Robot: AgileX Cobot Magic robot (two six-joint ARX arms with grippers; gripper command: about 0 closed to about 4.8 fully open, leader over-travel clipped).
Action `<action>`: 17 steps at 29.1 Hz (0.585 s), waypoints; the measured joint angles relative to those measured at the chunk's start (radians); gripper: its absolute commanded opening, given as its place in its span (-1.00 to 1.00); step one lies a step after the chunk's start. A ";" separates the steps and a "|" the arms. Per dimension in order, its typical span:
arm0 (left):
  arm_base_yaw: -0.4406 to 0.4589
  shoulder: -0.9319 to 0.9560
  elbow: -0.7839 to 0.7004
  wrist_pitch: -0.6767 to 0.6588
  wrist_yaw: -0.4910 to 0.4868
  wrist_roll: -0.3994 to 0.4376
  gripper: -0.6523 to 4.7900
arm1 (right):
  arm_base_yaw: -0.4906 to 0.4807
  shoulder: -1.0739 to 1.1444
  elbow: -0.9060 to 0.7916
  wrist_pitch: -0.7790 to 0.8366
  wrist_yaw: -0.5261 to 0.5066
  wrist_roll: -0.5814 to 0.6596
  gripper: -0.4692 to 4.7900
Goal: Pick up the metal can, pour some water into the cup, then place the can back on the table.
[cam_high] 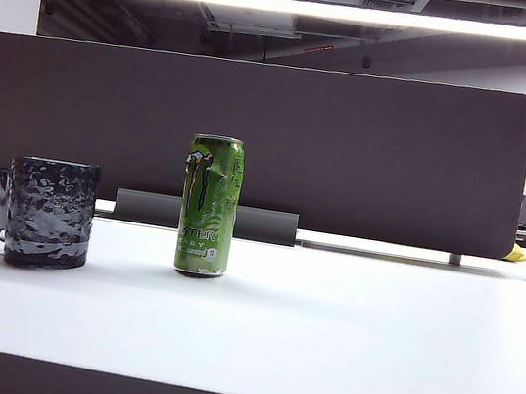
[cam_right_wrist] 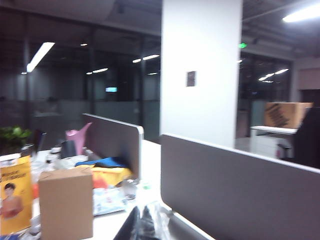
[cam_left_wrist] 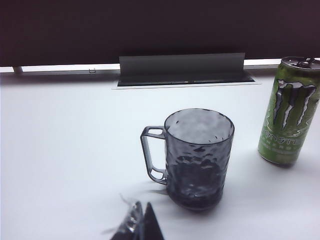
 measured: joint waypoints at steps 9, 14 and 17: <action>0.000 0.000 0.000 0.000 0.000 0.000 -0.78 | 0.004 -0.215 0.000 -0.099 0.058 0.000 -0.83; 0.000 0.000 0.000 0.000 0.000 0.000 -0.78 | 0.004 -0.263 0.000 -0.098 0.056 0.000 -0.82; 0.000 0.000 0.000 0.000 0.000 0.000 -0.78 | 0.004 -0.266 0.000 -0.099 0.056 0.000 -0.82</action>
